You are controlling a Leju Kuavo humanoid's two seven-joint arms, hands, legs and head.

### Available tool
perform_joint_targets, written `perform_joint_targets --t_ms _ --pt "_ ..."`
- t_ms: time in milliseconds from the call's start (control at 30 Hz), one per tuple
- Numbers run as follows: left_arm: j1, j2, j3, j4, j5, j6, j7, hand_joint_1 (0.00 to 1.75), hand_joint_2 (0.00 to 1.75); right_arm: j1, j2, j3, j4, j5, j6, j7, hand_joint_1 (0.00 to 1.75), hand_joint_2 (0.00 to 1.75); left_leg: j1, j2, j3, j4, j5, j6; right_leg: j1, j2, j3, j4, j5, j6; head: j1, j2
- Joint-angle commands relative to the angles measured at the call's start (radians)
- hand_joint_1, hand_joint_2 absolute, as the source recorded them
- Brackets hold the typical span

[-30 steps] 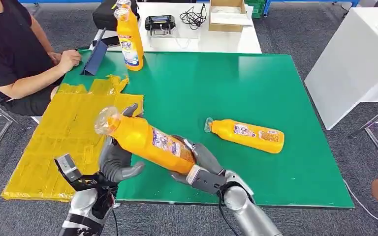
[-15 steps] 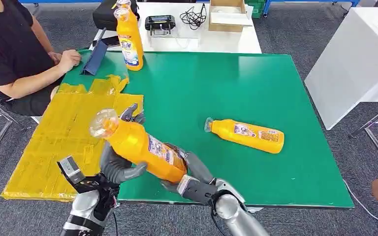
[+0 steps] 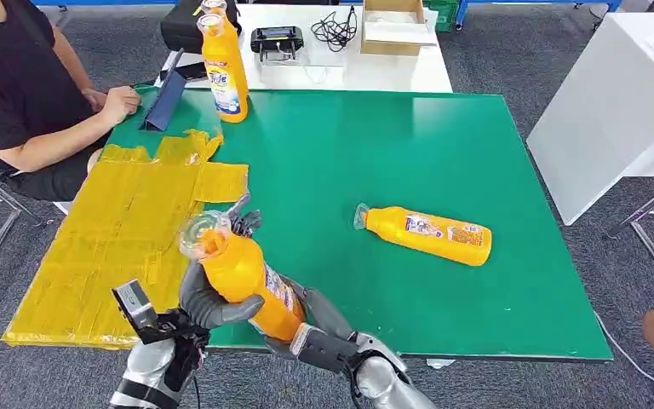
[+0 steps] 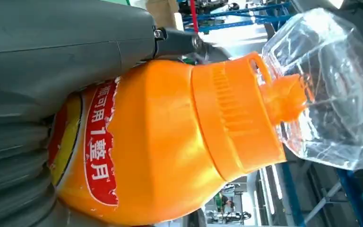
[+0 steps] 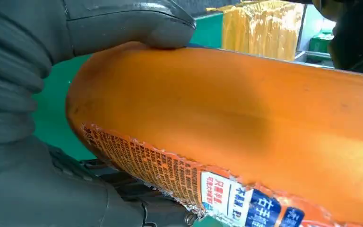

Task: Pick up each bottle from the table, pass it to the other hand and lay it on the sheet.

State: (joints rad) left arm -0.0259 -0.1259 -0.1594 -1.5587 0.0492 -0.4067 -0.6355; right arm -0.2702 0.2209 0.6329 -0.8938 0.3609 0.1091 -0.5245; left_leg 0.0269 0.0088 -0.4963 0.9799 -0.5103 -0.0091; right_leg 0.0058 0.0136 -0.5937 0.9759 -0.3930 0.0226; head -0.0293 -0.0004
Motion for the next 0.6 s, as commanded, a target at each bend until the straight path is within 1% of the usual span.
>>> perform_joint_targets --t_ms 33,100,200,233,267,300,467,500,533,600 --pt "-0.046 0.018 -0.033 0.019 -0.007 0.008 -0.002 1.75 1.75 -0.016 -0.010 0.041 0.106 0.011 -0.001 0.002 1.75 1.75 -0.001 -0.004 0.004 -0.003 0.000 0.002 -0.001 -0.004 0.004 -0.002 -0.002 0.000 0.000 0.000" --pt "-0.041 0.014 -0.026 0.011 -0.004 0.011 -0.010 1.75 1.75 -0.016 -0.011 0.038 0.105 0.012 -0.005 0.002 1.75 1.75 0.000 -0.002 0.002 -0.001 0.000 0.001 0.000 -0.003 0.002 -0.001 -0.001 0.000 0.000 0.000" --pt "-0.046 0.008 -0.019 0.000 -0.013 0.020 -0.027 1.75 1.75 -0.021 -0.016 0.027 0.106 0.014 -0.014 0.001 1.75 1.75 -0.001 -0.004 0.003 -0.002 0.000 0.002 -0.001 -0.004 0.004 -0.001 -0.001 0.001 0.000 0.000" --pt "-0.048 0.010 -0.017 -0.001 -0.014 0.020 -0.027 1.75 1.75 -0.023 -0.019 0.023 0.105 0.014 -0.015 0.000 1.75 1.75 0.000 -0.003 0.001 -0.001 0.000 0.001 0.000 -0.003 0.002 -0.001 -0.001 0.000 0.000 0.000" --pt "-0.049 0.009 -0.014 0.000 -0.015 0.021 -0.028 1.75 1.75 -0.024 -0.023 0.016 0.102 0.012 -0.017 -0.001 1.75 1.75 -0.001 -0.004 0.003 -0.002 0.000 0.002 -0.001 -0.004 0.004 -0.001 -0.001 0.001 0.000 0.000" --pt "-0.048 0.006 -0.008 -0.001 -0.019 0.024 -0.031 1.75 1.75 -0.022 -0.028 0.006 0.093 0.011 -0.021 -0.003 1.75 1.75 -0.001 -0.003 0.001 -0.001 0.000 0.001 0.000 -0.003 0.002 -0.001 -0.001 0.000 0.000 0.000" --pt "-0.048 -0.002 0.002 -0.002 -0.054 0.054 -0.032 1.75 1.75 -0.004 -0.056 -0.037 0.029 0.025 -0.035 -0.006 1.75 1.75 -0.001 -0.005 0.003 -0.002 0.000 0.002 -0.001 -0.006 0.004 -0.002 -0.002 0.001 0.000 0.000" --pt "-0.054 -0.004 0.005 0.001 -0.072 0.074 -0.035 1.75 1.75 -0.005 -0.065 -0.043 0.012 0.043 -0.049 -0.007 1.75 1.75 -0.001 -0.004 0.002 -0.001 0.000 0.002 0.000 -0.005 0.003 -0.001 -0.001 0.001 0.000 0.000" --pt "-0.057 -0.009 0.016 -0.002 -0.099 0.111 -0.036 1.75 1.75 -0.007 -0.070 -0.045 -0.004 0.083 -0.101 0.002 1.75 1.75 -0.001 -0.005 0.003 -0.002 0.000 0.002 -0.001 -0.006 0.004 -0.001 -0.002 0.001 0.000 0.000" --pt "-0.059 -0.017 0.031 -0.021 -0.149 0.165 -0.053 1.75 1.75 -0.007 -0.074 -0.062 -0.038 0.139 -0.152 0.042 1.75 1.75 -0.001 -0.006 0.003 -0.002 0.000 0.002 -0.001 -0.006 0.004 -0.001 -0.002 0.001 0.000 0.000"
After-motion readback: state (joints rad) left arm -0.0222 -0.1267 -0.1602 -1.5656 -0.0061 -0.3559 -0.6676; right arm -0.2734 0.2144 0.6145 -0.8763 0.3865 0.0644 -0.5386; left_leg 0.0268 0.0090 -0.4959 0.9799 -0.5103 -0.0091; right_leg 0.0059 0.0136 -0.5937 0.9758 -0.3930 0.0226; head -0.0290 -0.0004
